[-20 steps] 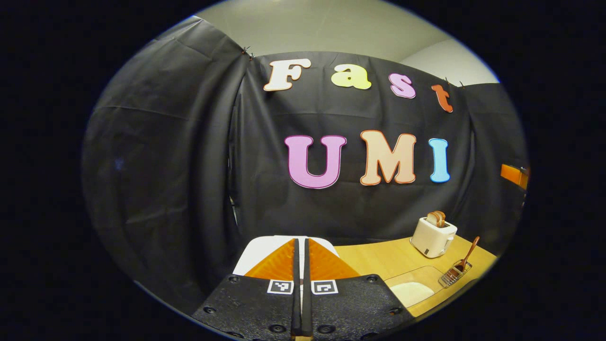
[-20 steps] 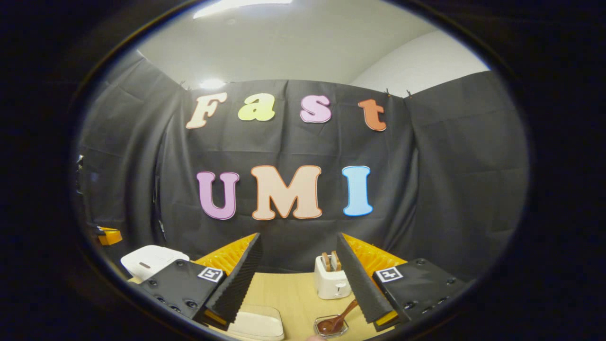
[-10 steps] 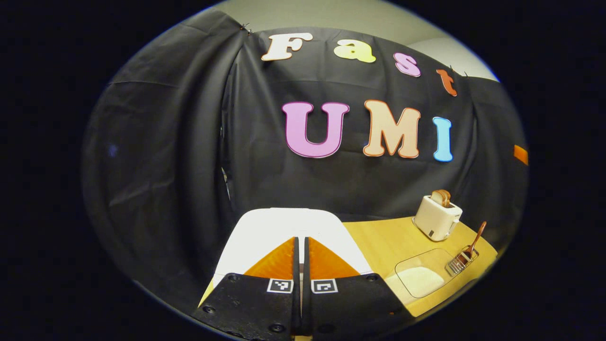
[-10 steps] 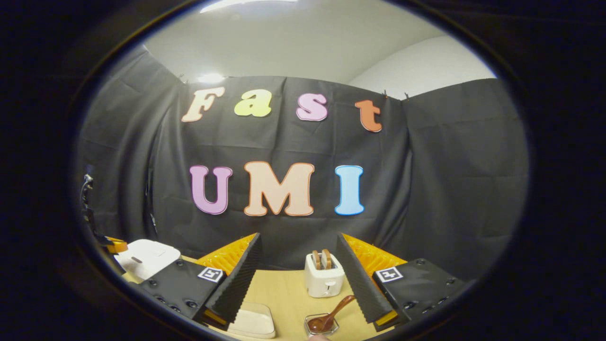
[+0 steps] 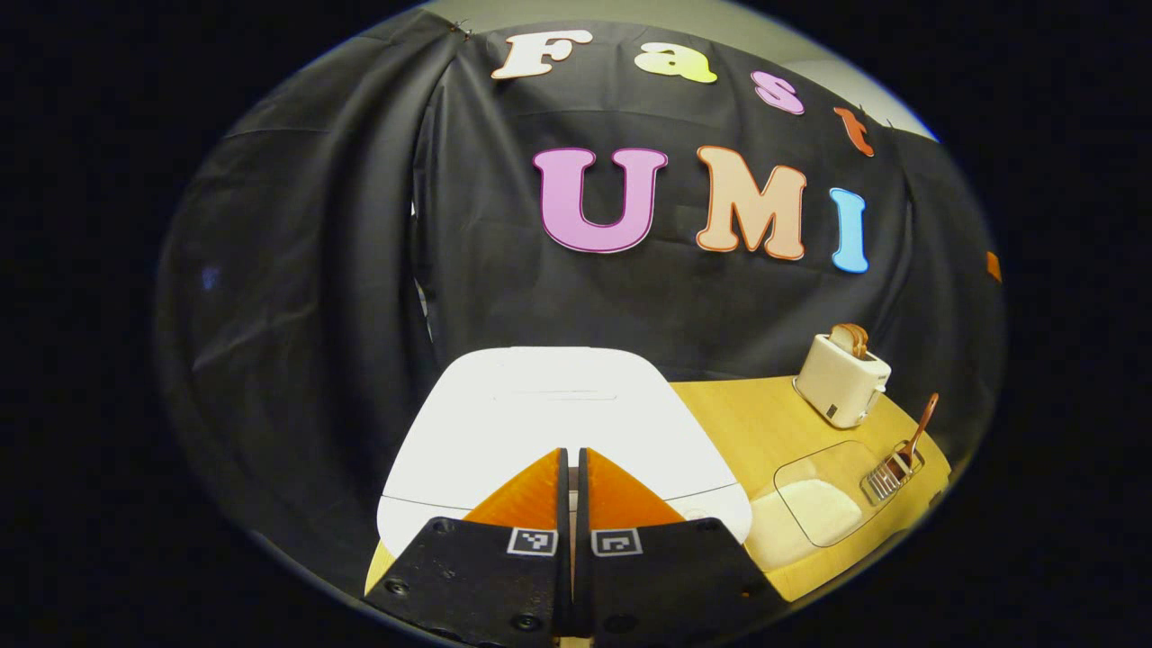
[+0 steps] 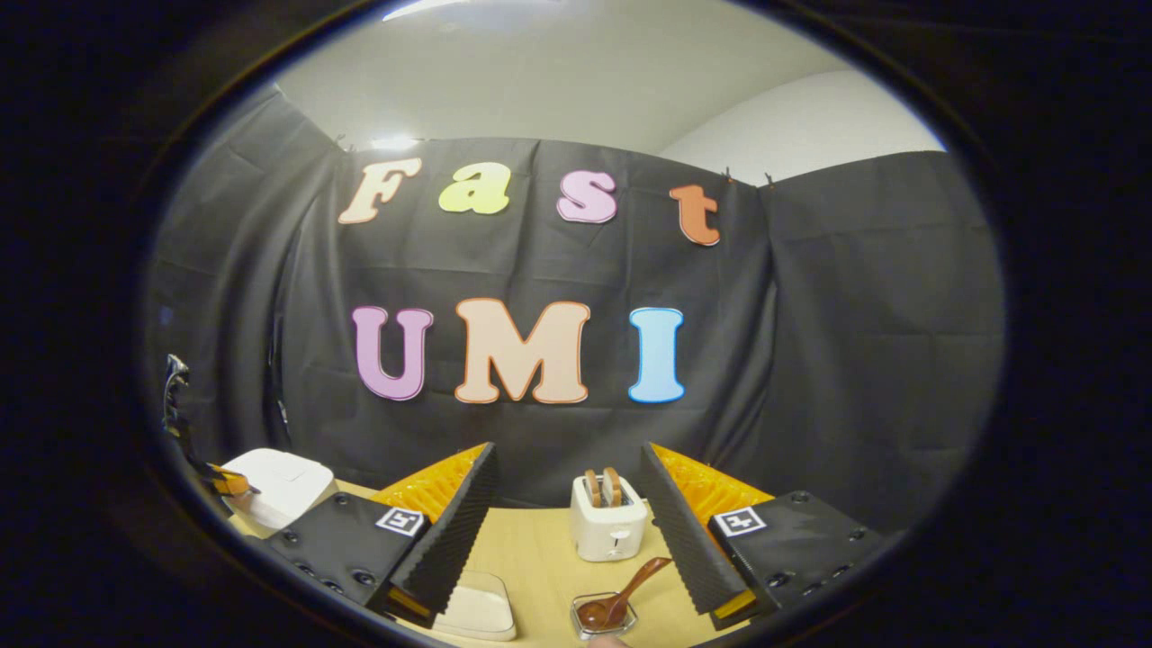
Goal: Close the left gripper, press the button to open the rice cooker; take a wooden spoon from the chopstick holder with the right hand, scoop a spoonful of rice and pour it into the rice cooker, then put the wooden spoon back into the chopstick holder.
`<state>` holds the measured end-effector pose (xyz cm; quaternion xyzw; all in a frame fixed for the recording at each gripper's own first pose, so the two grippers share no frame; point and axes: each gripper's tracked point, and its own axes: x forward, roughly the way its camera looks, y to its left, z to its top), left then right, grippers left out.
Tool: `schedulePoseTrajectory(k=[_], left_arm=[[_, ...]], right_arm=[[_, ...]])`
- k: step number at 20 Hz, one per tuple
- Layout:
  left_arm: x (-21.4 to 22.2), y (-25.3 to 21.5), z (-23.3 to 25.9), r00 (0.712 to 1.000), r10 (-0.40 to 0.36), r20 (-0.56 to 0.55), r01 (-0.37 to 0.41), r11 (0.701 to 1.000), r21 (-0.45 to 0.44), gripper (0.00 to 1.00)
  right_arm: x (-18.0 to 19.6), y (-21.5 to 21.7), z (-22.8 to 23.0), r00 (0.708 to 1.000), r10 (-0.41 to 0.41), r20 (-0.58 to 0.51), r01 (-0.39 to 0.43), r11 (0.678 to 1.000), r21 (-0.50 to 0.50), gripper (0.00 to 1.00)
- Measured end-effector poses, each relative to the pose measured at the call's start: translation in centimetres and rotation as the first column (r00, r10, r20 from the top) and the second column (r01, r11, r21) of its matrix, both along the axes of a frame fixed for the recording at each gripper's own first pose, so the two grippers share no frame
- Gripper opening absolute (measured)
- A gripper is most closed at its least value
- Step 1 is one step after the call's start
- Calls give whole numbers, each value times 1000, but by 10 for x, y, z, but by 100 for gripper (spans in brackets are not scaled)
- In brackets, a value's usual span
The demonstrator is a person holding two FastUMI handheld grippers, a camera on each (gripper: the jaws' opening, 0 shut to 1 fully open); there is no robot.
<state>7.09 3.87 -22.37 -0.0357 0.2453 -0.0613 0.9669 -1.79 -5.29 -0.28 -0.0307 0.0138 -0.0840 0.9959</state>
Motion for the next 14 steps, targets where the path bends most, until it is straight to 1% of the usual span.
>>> schedulePoseTrajectory(k=[2, 3, 5, 6, 7, 9, 11, 14], left_arm=[[-2, -2, -8, 1000, -3, -22, 3, 1000, 4, 0], [-1, -1, -5, 1000, -7, -5, 7, 1000, 5, 0], [-2, -1, -8, 1000, -10, -16, 10, 1000, -2, 0], [0, 1, -6, 1000, 6, 1, -6, 999, -31, 0], [0, -2, -12, 1000, 24, -5, -24, 997, -68, 0], [3, 0, -5, 998, 55, 29, -51, 990, -131, 0], [2, -3, -9, 998, 57, 17, -55, 990, -127, 0], [2, -4, -5, 999, 45, 25, -42, 996, -81, 0]], right_arm=[[1, 0, 0, 1000, -1, 4, 1, 1000, 6, 95], [2, -1, 1, 1000, -2, 5, 2, 1000, 9, 96], [4, -1, 1, 1000, 0, 5, 0, 1000, 12, 97], [5, 0, -1, 1000, 2, 2, -2, 1000, 12, 98], [5, 1, -2, 1000, 4, 1, -4, 1000, 14, 99], [4, 4, -2, 1000, 11, 0, -11, 1000, 18, 100], [3, 4, -3, 1000, 16, 1, -16, 1000, 12, 100], [1, -2, 1, 1000, 9, 12, -10, 1000, 14, 100]])
